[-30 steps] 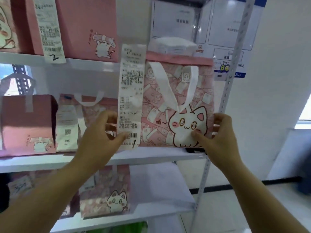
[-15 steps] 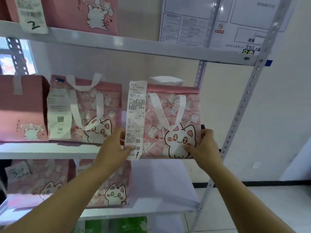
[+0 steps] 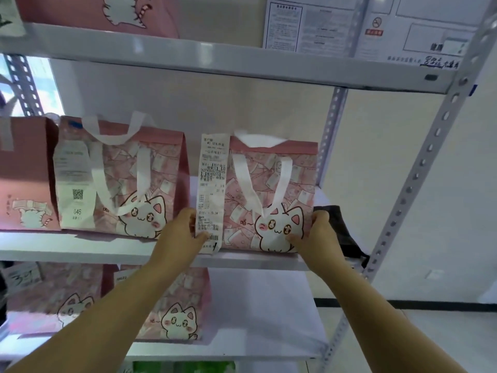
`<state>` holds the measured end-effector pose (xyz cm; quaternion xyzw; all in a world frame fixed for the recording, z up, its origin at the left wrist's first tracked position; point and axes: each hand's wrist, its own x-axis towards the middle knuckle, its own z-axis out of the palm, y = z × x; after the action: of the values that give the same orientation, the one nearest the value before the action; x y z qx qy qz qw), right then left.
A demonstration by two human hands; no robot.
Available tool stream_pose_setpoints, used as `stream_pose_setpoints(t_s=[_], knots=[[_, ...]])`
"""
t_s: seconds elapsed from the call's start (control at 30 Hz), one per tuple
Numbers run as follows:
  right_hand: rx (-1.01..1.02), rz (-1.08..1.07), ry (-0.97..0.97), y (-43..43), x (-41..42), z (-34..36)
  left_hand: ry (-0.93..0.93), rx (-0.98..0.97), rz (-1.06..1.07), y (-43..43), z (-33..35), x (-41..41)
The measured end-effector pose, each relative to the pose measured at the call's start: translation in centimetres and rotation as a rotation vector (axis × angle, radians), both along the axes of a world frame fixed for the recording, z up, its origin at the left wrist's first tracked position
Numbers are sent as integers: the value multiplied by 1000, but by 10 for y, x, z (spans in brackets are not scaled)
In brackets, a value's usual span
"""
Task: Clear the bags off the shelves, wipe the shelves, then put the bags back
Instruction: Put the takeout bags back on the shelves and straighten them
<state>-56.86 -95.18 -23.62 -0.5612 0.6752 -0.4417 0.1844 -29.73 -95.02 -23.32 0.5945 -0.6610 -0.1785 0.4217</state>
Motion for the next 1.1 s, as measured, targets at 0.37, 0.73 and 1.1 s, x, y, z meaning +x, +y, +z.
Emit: stream_pose_setpoints(t_s=[0.37,0.73,1.1], knots=[[-247,-48,193,36,-6,46,-28,-148,92,26,27,15],[-494,287,681,66,81,130,-453,-535,146,81,112,66],[-721,498,740,56,244,218,-628,-699,318,98,187,222]])
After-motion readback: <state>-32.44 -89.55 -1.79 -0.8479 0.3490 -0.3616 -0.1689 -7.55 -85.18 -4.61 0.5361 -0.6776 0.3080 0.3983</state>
